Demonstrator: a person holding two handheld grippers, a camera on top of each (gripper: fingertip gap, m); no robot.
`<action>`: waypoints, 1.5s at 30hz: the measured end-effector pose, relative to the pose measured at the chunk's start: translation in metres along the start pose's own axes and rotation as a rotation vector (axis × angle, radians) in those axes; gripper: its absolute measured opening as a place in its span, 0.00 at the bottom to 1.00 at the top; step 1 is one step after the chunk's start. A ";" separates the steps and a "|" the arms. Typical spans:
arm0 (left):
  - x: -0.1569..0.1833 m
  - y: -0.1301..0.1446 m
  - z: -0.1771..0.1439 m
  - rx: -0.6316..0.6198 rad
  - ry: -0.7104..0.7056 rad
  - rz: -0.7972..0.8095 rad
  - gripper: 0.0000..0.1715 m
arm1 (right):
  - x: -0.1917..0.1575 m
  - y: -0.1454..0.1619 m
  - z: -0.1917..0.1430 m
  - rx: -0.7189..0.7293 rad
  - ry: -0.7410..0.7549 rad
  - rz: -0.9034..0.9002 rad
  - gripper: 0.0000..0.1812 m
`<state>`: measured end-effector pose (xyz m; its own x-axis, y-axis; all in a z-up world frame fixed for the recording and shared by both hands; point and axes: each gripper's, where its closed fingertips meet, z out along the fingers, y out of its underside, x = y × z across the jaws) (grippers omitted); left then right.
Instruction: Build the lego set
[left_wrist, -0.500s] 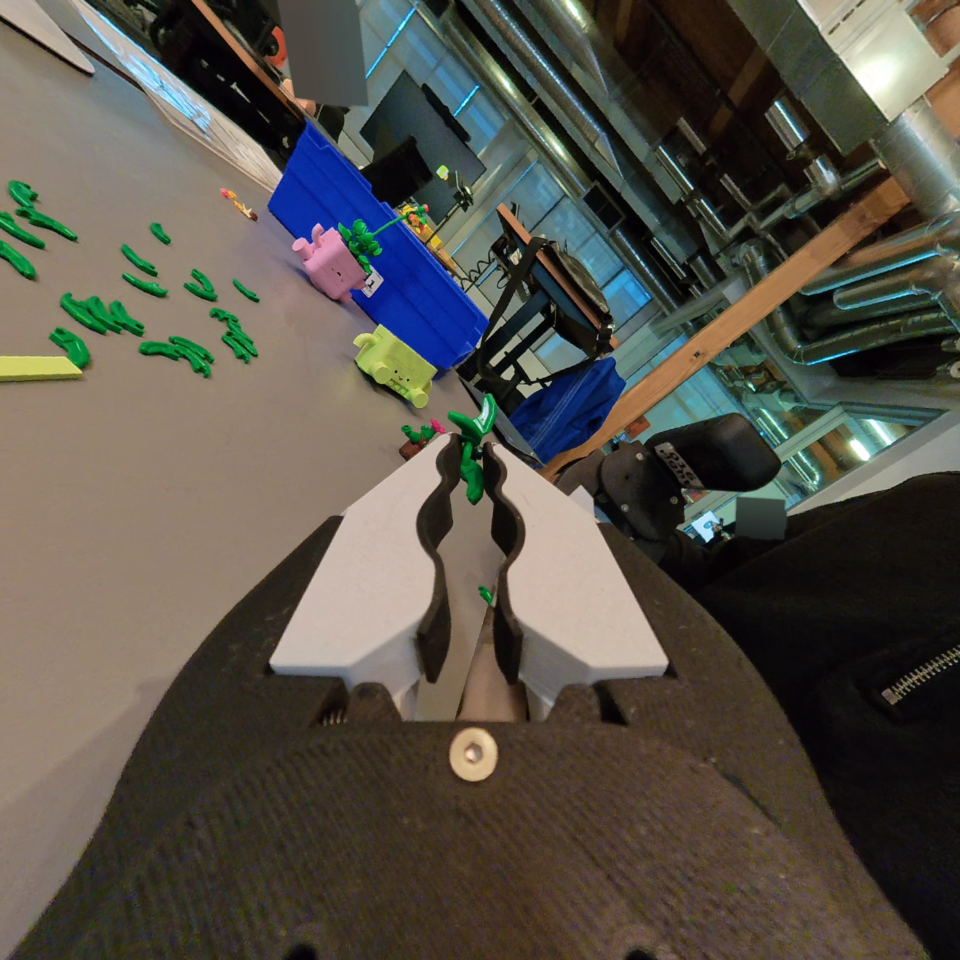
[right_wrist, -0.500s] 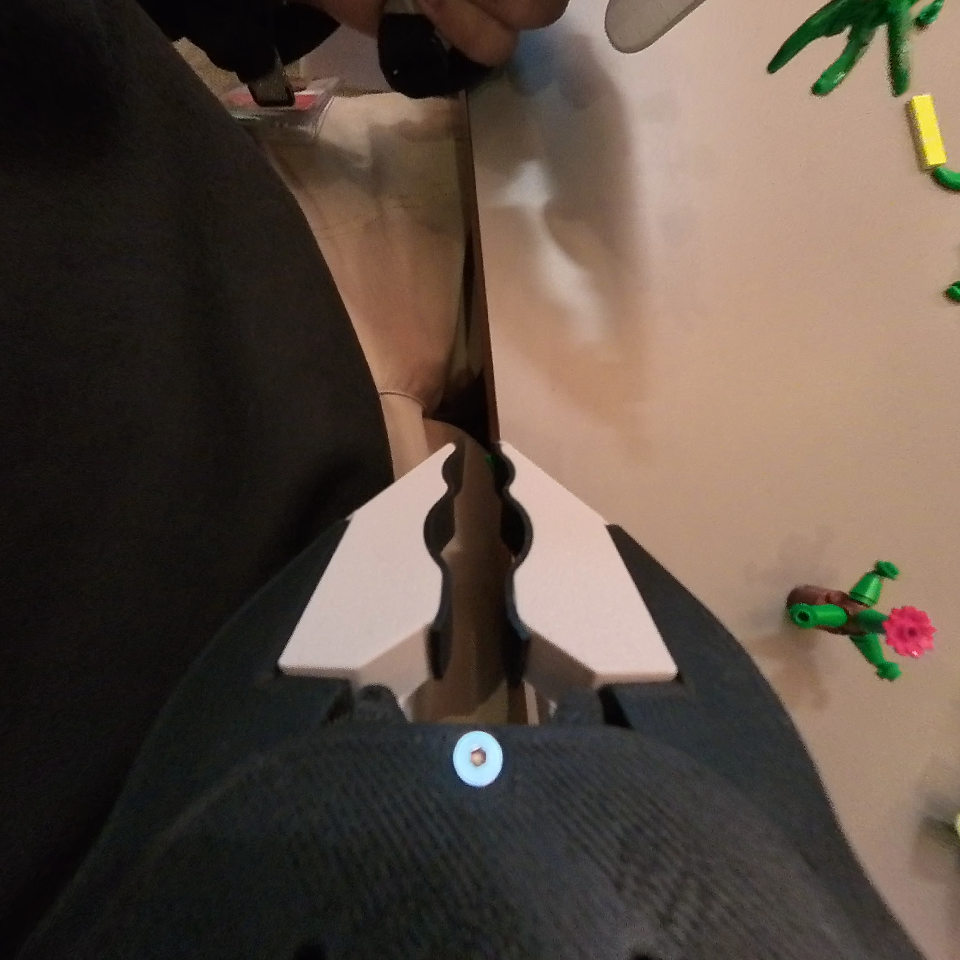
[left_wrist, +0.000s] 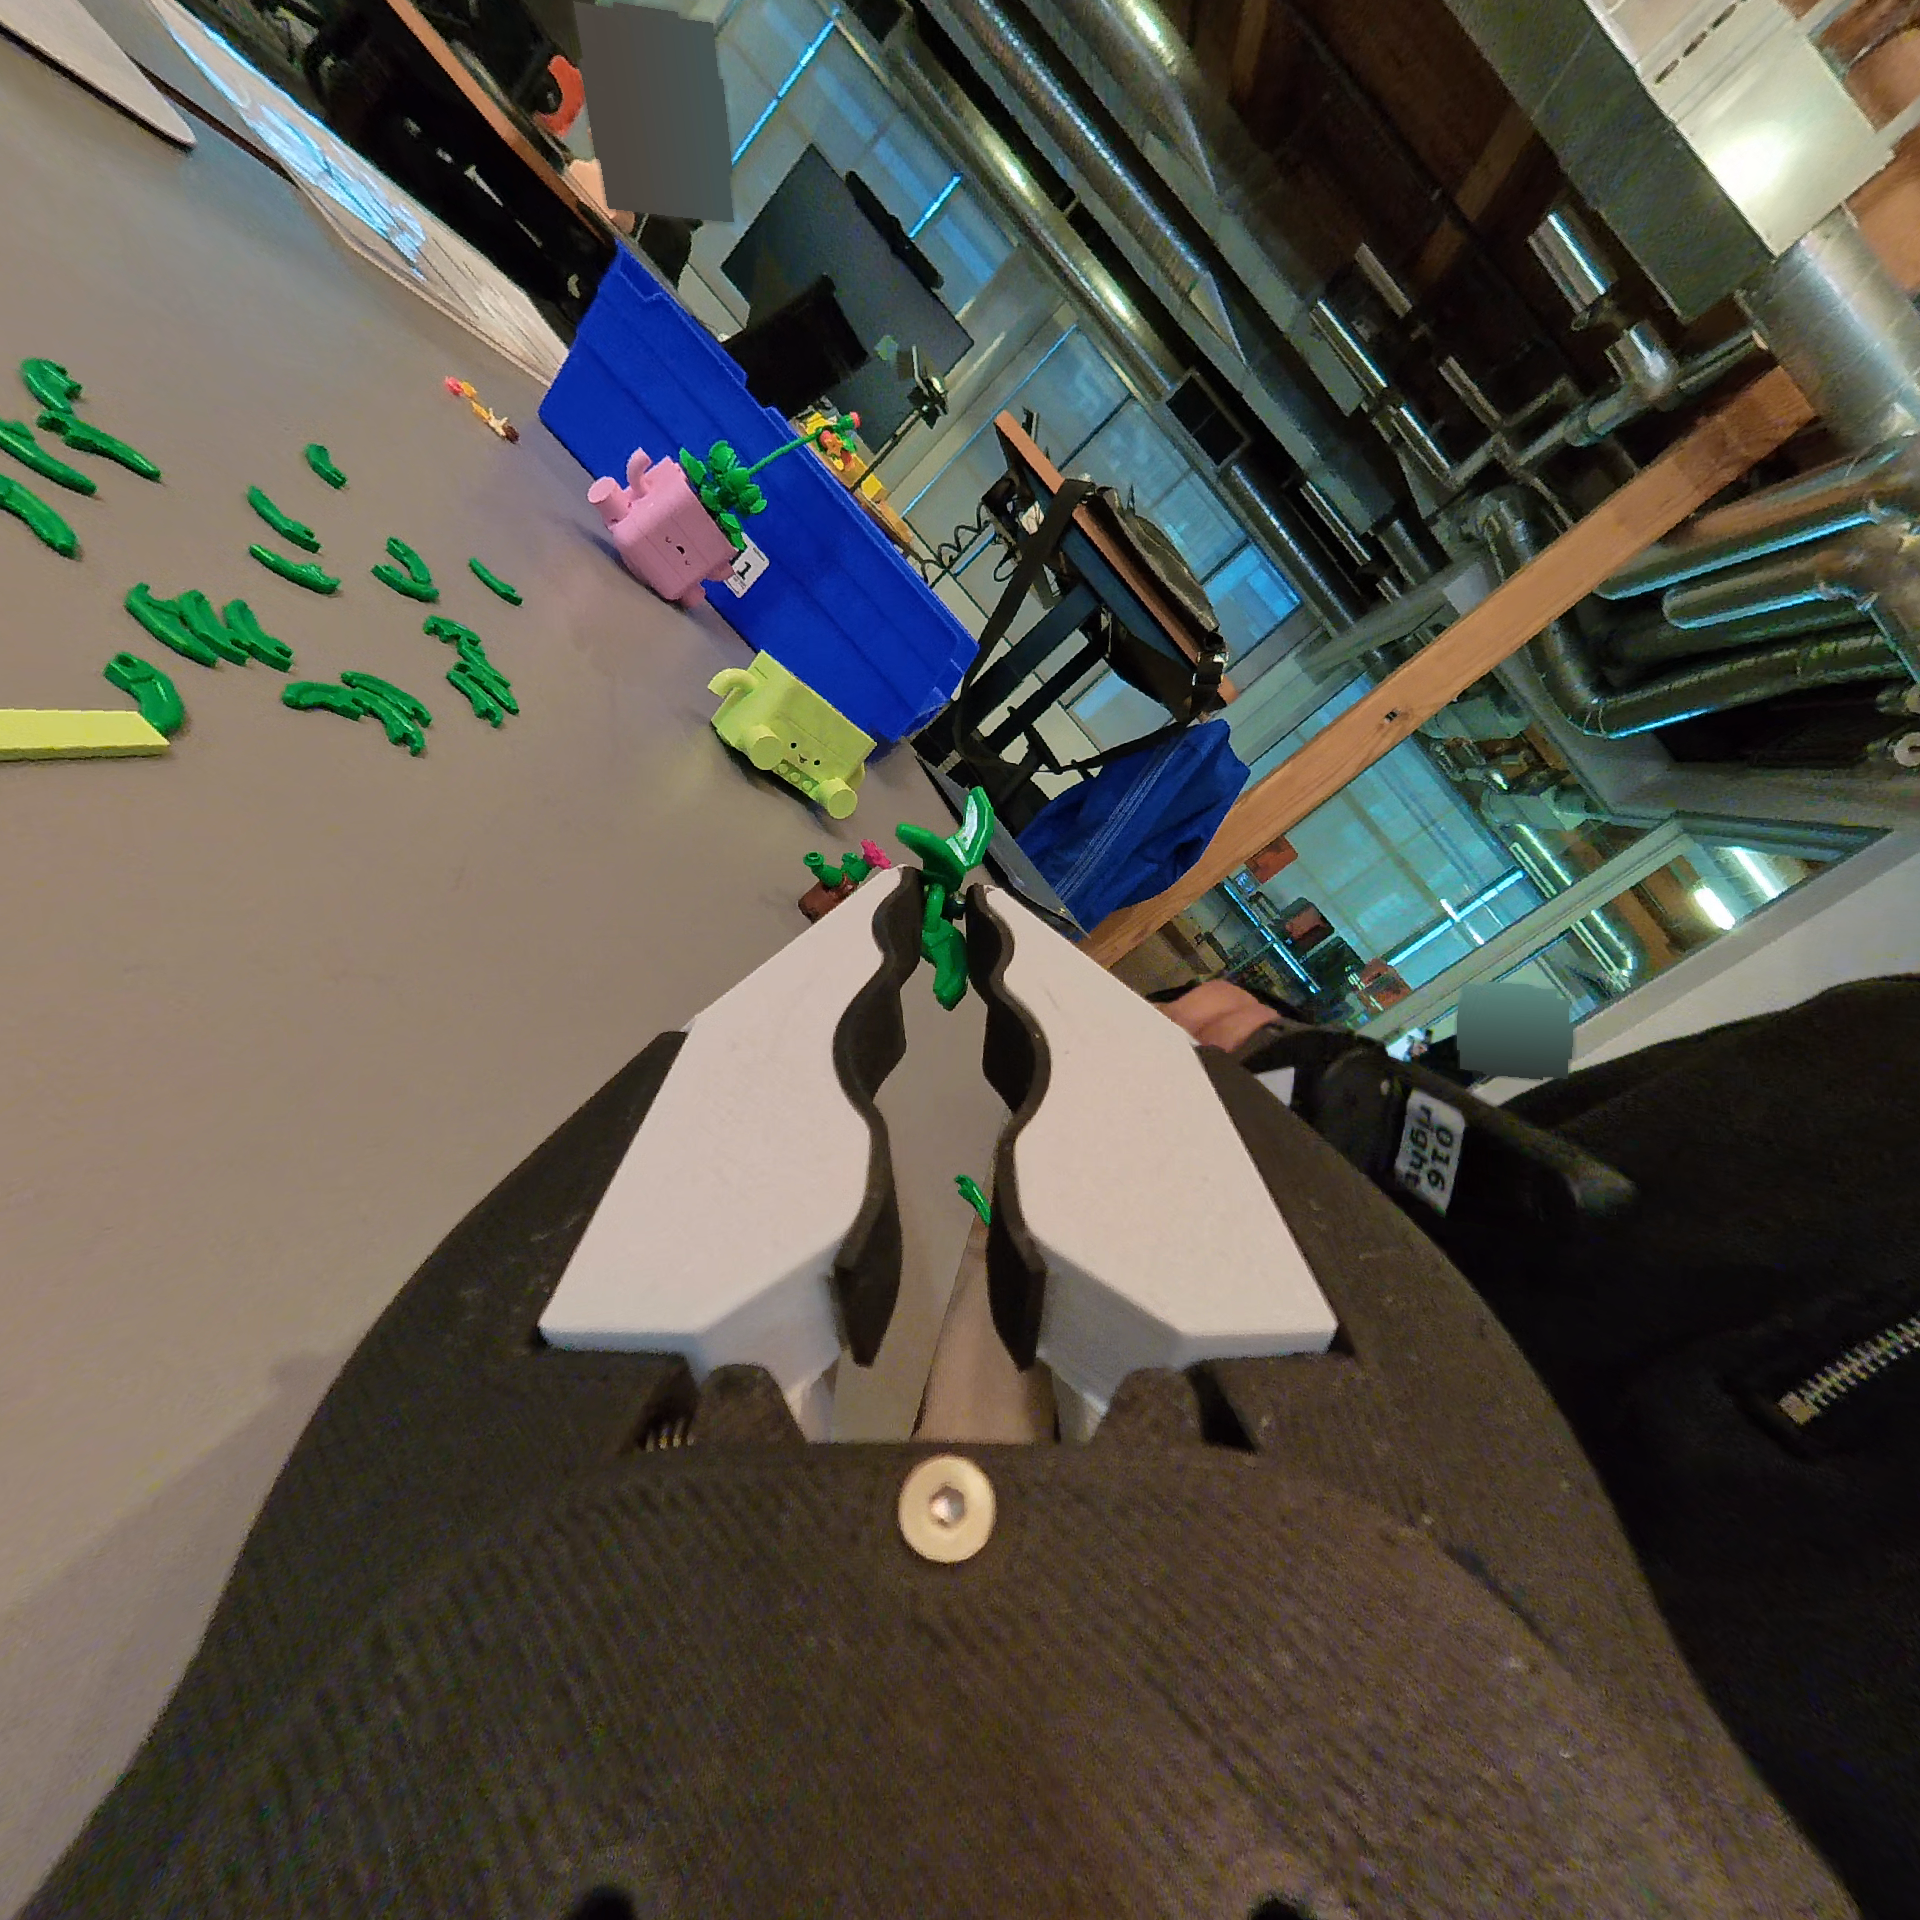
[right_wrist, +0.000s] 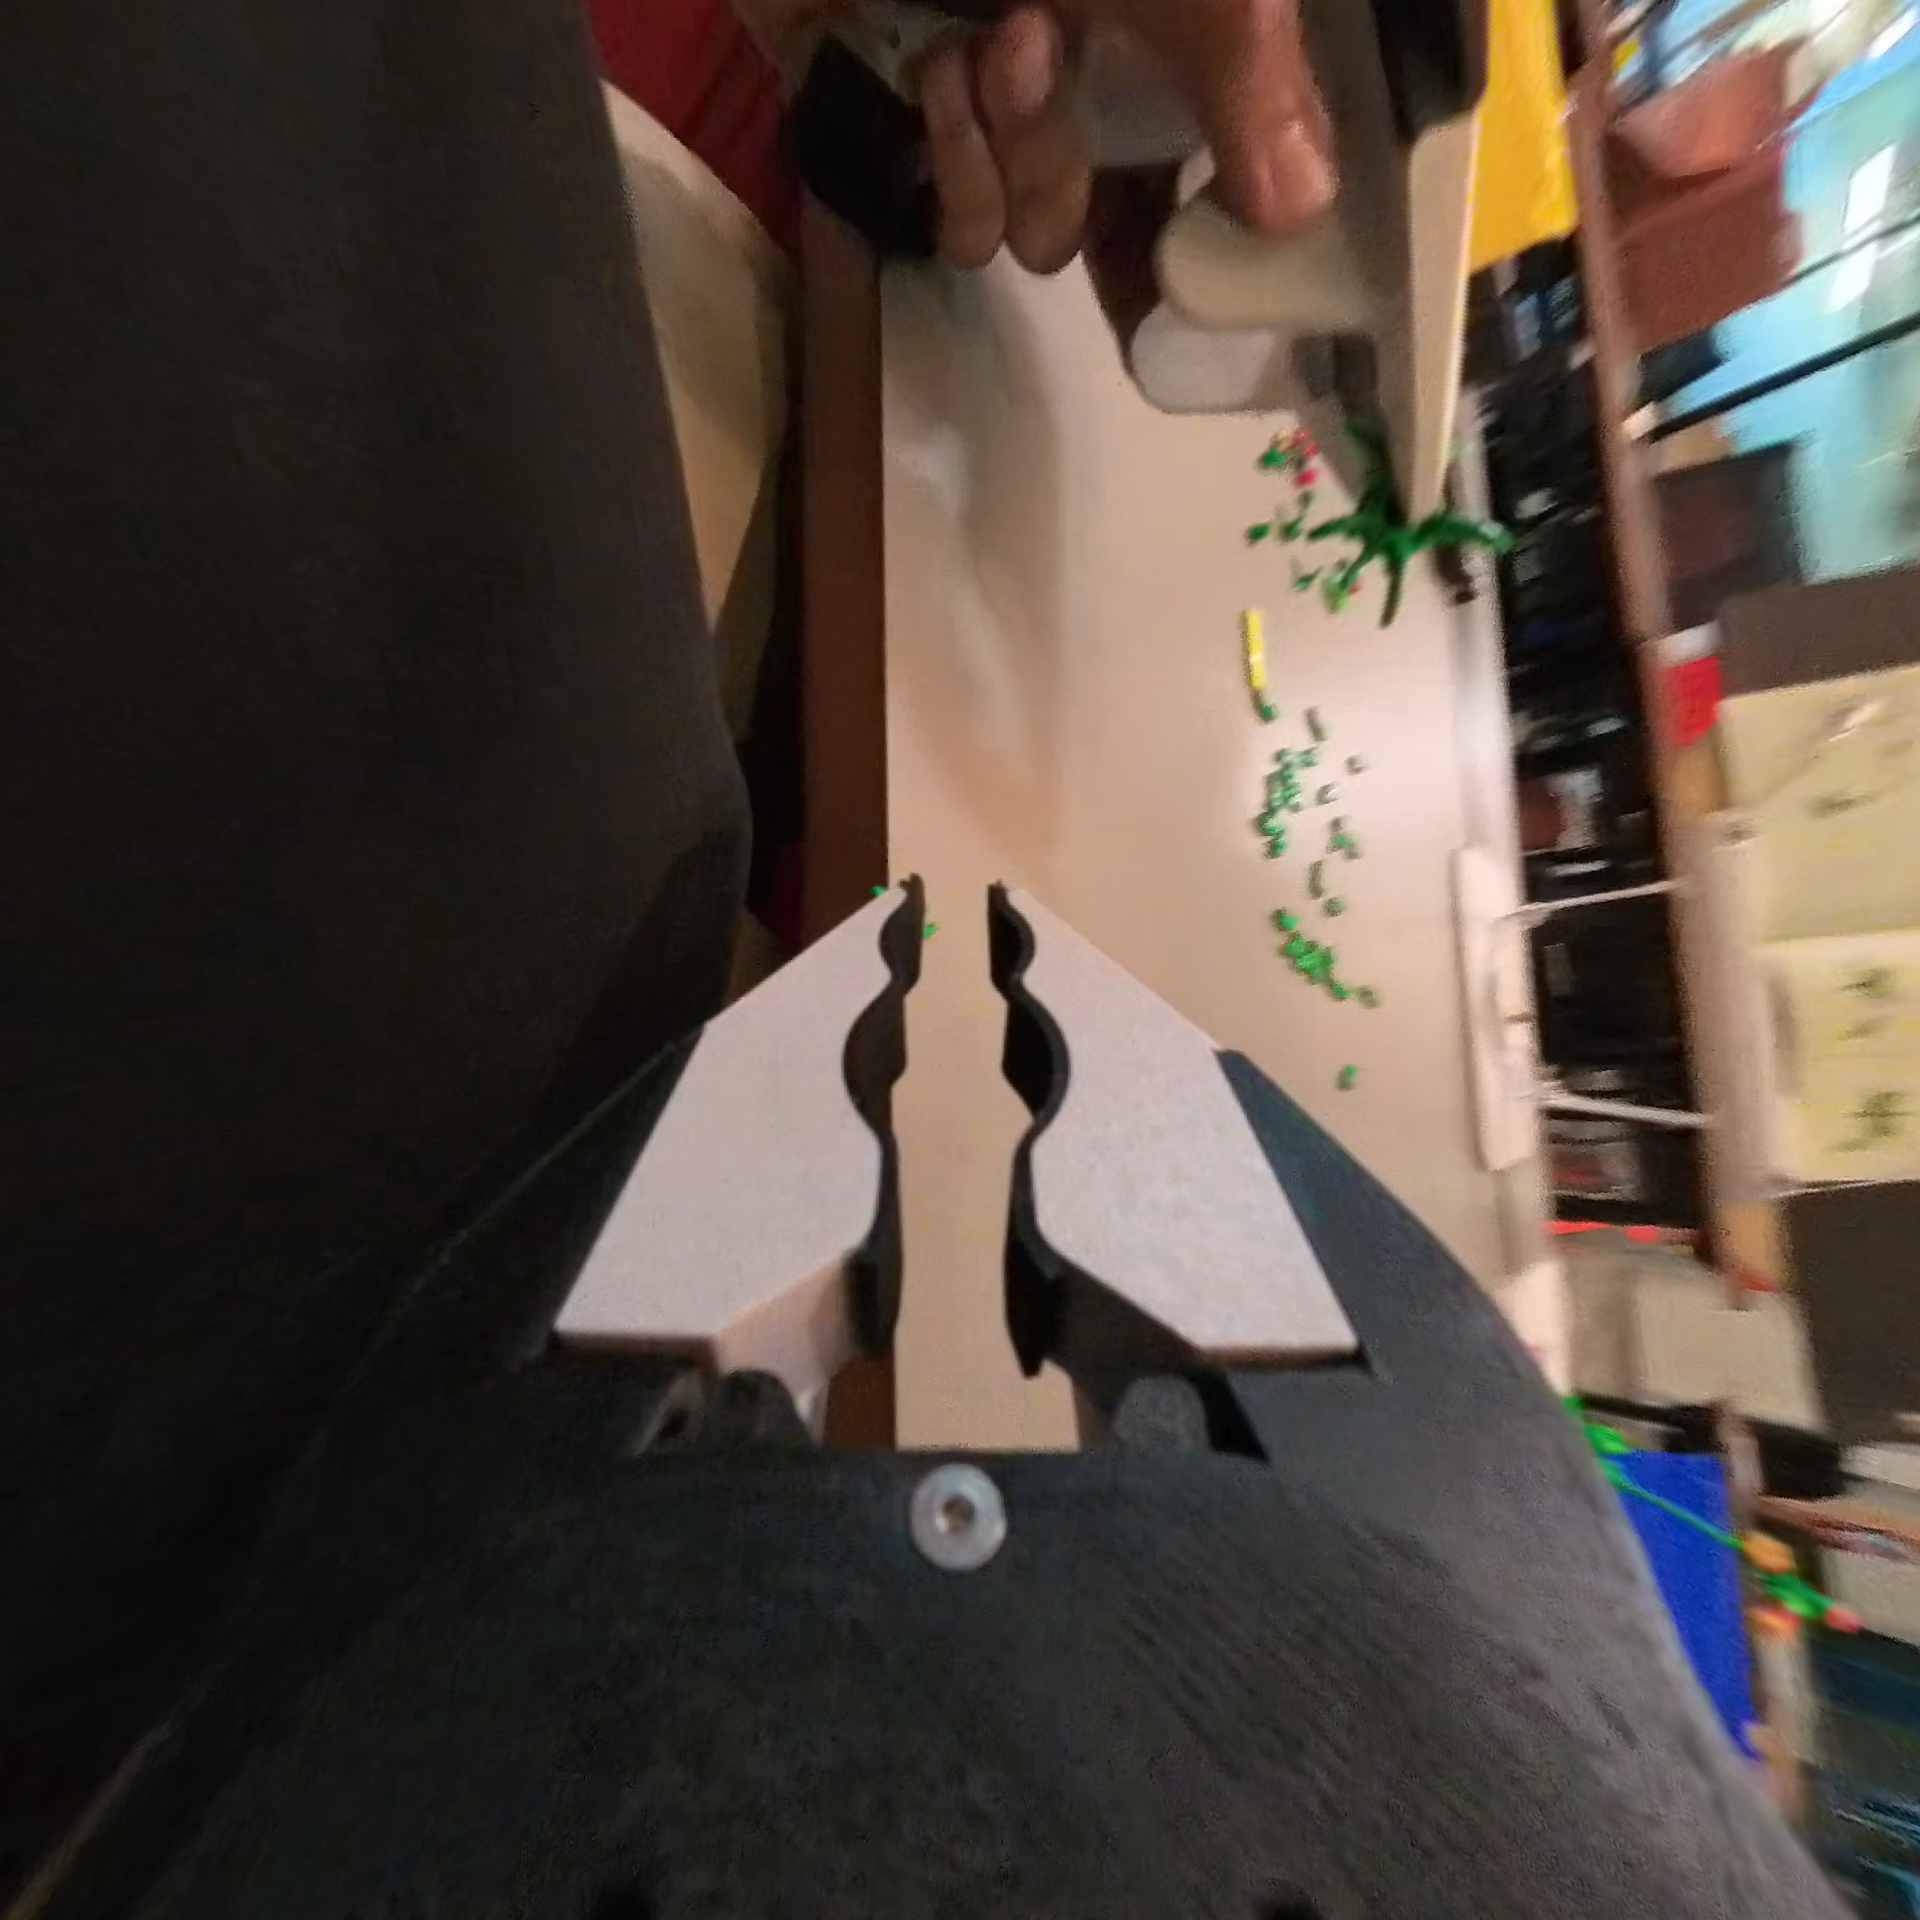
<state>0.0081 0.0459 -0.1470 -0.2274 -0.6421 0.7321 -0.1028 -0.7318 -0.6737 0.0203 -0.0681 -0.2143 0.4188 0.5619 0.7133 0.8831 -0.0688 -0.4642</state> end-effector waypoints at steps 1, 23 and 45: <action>0.000 0.000 0.000 0.000 0.000 0.000 0.03 | -0.001 -0.001 0.001 0.004 0.025 -0.030 0.05; 0.002 0.004 0.001 -0.027 0.013 -0.015 0.03 | -0.013 0.012 0.016 -0.150 0.016 -0.097 0.02; 0.005 0.007 0.002 -0.042 0.049 -0.058 0.03 | 0.004 0.044 -0.012 -0.004 -0.131 0.954 0.01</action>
<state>0.0083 0.0370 -0.1479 -0.2673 -0.5860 0.7650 -0.1576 -0.7566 -0.6346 0.0629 -0.0786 -0.2257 0.9343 0.3553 -0.0281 0.1835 -0.5470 -0.8168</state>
